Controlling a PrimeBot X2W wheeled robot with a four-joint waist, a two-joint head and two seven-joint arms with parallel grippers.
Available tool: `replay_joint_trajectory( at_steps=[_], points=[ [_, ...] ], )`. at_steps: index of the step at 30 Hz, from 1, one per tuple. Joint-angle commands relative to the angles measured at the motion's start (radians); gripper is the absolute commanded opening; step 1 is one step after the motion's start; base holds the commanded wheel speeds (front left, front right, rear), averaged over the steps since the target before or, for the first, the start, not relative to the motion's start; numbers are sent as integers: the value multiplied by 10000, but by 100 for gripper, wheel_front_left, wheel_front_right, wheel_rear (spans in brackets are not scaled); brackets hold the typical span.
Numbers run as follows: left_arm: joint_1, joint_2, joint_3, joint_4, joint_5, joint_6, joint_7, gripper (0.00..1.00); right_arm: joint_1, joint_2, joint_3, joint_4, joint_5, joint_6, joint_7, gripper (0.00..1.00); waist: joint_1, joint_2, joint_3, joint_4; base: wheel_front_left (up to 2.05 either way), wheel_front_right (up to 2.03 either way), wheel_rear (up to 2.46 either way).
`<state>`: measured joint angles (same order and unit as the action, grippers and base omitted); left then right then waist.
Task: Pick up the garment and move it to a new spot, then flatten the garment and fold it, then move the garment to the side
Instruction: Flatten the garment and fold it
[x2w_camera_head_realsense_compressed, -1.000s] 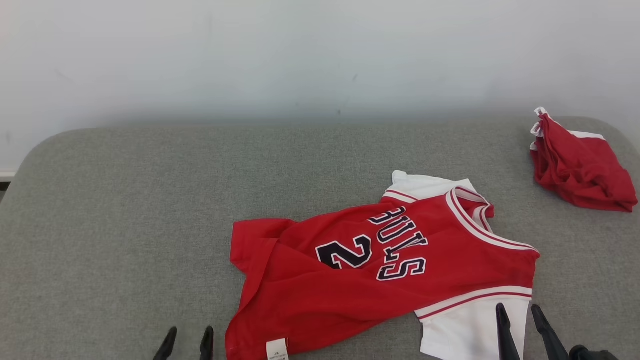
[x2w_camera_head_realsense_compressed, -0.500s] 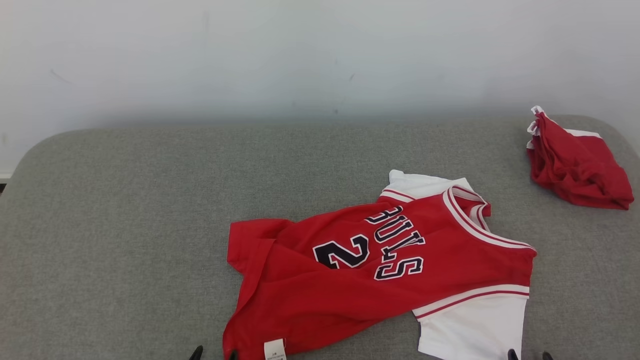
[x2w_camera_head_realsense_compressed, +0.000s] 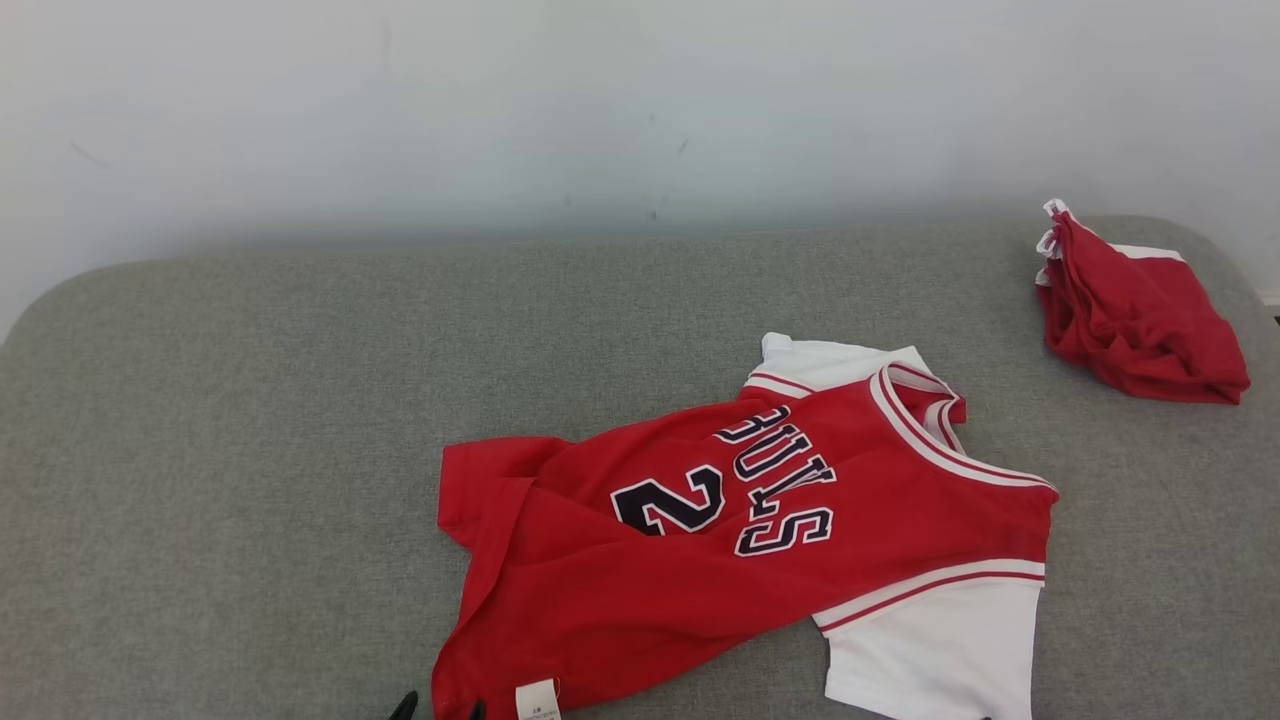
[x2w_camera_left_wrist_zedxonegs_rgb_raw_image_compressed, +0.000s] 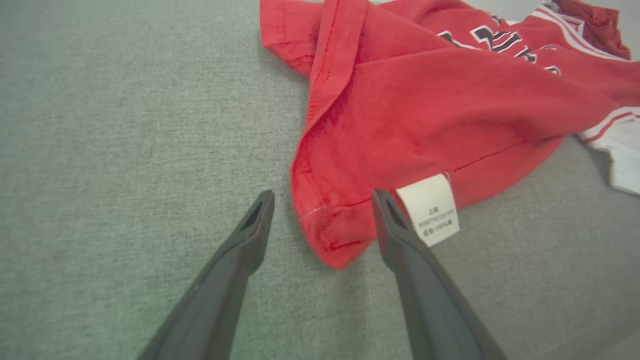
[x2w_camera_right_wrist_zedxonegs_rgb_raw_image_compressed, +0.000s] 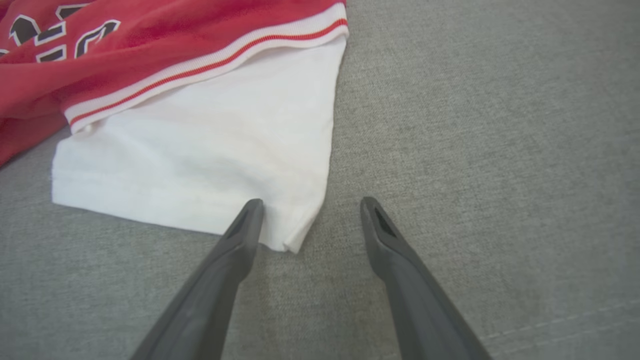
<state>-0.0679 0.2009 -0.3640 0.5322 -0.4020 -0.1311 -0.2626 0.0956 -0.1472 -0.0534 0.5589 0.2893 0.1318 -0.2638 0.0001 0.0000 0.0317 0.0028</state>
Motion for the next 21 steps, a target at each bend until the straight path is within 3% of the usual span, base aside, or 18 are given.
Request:
replay_joint_trajectory(
  at_steps=[1, 9, 10, 11, 12, 13, 21],
  points=[
    [-150, 25, -17, 155, 24, 15, -28, 100, -123, 47, 114, 125, 65, -28, 6, 100, -1, 0, 3, -22, 0, 0, 0],
    [-231, -198, -79, 560, -265, 13, -28, 100, -166, 63, 285, 406, 201, -28, 9, 100, -1, 0, -57, -6, 0, 0, 0],
    [-268, -220, -108, 639, -321, 13, -28, 87, -190, 76, 365, 490, 220, -28, 17, 100, -1, 0, -65, -6, 0, 0, 0],
    [-303, -219, -189, 709, -382, 13, -28, 44, -210, 113, 487, 604, 322, -28, 143, 91, -1, 0, -69, -11, 0, 0, 0],
    [-344, -239, -244, 731, -455, 13, -28, 15, -237, 118, 586, 667, 375, -28, 171, 42, -1, 0, -63, -11, 0, 0, 0],
    [-374, -264, -294, 694, -527, 13, -28, 0, -275, 101, 664, 700, 429, -27, 166, 0, -1, 0, -68, -16, 0, 0, 0],
    [-174, -141, -178, -39, -538, 13, -29, 0, -377, -87, 992, 461, 800, -28, 81, 0, -1, 0, -125, -28, 0, 0, 0]
  ],
)
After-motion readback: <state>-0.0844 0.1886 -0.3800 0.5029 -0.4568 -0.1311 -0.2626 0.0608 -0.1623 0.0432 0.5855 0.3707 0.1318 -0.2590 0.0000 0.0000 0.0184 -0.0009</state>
